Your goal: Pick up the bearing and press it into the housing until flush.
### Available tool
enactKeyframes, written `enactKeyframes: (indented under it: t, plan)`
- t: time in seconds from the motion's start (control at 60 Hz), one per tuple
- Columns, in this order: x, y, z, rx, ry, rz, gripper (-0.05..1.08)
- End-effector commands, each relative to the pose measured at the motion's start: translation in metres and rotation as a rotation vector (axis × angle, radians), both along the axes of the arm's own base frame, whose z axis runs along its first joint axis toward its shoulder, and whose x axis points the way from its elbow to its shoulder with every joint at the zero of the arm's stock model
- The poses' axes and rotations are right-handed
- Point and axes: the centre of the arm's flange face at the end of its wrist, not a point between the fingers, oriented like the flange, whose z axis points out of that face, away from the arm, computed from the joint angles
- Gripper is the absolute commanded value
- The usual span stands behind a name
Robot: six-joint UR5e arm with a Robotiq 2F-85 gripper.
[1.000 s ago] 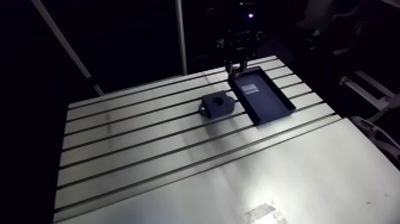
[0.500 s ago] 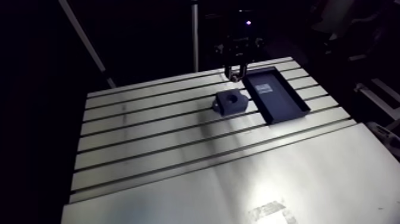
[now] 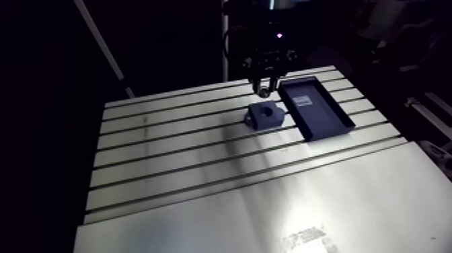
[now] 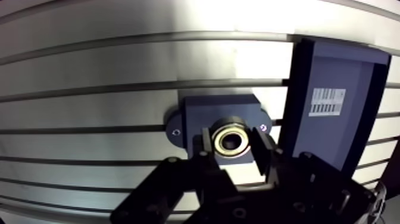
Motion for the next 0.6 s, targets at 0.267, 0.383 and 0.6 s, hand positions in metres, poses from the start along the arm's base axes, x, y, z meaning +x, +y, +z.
enactKeyframes:
  t: [0.267,0.383,0.6]
  plan:
    - [0.011,0.001,-0.017,-0.006,-0.017,-0.001,0.64]
    - [0.012,0.001,-0.019,-0.008,-0.020,-0.001,0.64]
    - [0.015,0.000,-0.024,-0.011,-0.030,-0.001,0.64]
